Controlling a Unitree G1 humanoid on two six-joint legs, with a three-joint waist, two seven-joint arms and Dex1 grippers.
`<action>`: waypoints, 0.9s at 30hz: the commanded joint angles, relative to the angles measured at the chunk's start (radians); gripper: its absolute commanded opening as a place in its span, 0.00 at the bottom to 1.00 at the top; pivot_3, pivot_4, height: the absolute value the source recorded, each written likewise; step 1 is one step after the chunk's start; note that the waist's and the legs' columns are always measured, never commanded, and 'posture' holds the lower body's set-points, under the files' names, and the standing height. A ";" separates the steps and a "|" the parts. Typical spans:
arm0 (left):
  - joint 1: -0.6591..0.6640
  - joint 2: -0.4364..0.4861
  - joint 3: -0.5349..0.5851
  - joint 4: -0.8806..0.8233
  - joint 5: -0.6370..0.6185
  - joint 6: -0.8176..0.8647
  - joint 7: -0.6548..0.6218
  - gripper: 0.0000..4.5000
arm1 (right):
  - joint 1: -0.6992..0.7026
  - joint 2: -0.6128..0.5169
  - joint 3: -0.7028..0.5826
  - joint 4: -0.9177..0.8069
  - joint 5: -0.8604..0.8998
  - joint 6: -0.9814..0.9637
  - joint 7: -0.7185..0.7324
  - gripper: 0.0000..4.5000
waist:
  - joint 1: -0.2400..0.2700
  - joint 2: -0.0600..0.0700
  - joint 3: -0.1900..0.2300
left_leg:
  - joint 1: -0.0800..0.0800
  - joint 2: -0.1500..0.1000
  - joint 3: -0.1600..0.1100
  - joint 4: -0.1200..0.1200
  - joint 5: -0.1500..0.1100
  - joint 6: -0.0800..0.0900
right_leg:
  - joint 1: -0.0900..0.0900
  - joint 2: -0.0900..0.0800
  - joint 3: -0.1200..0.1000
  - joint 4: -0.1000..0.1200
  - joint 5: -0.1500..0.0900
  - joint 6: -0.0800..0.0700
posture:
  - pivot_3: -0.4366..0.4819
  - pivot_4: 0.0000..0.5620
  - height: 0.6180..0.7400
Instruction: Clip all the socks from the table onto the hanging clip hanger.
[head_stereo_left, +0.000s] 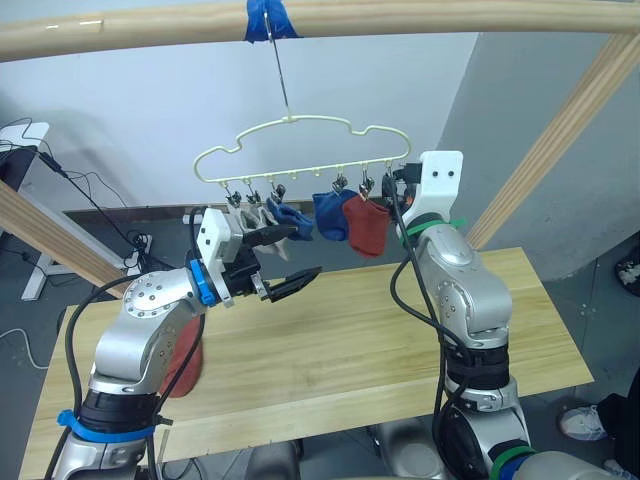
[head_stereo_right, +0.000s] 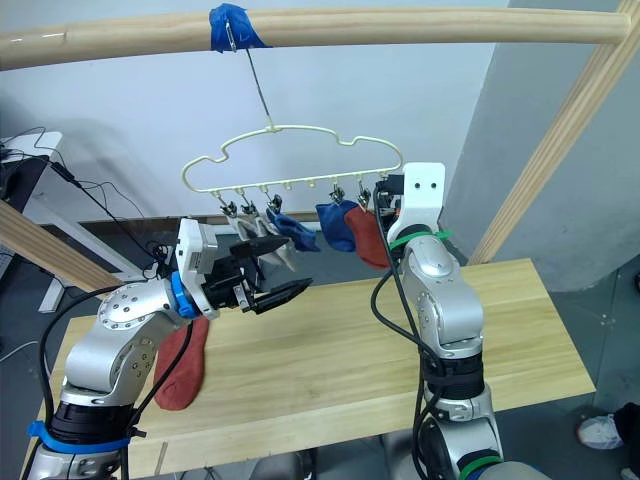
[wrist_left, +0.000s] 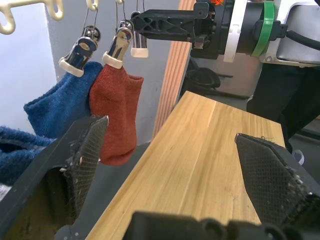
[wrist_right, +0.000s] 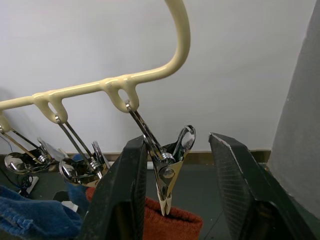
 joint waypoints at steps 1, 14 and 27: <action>-0.015 0.007 0.012 -0.001 -0.001 -0.024 -0.011 1.00 | -0.011 0.012 -0.004 -0.025 -0.002 -0.024 -0.015 0.44 | 0.000 0.000 0.000 | 0.000 0.000 0.000 0.000 0.000 0.000 | 0.000 0.000 0.000 0.000 0.000 0.000 | 0.20 0.34 1.00; -0.020 0.007 0.011 0.005 0.002 -0.026 -0.017 1.00 | -0.024 0.024 0.003 -0.014 0.005 -0.042 -0.005 0.44 | 0.000 0.000 0.000 | 0.000 0.000 0.000 0.000 0.000 0.000 | 0.000 0.000 0.000 0.000 0.000 0.000 | 0.20 0.34 1.00; -0.019 0.008 0.009 0.002 0.001 -0.024 -0.018 1.00 | -0.025 0.034 0.005 -0.019 0.011 -0.052 0.002 0.40 | 0.000 0.000 0.000 | 0.000 0.000 0.000 0.000 0.000 0.000 | 0.000 0.000 0.000 0.000 0.000 0.000 | 0.20 0.34 1.00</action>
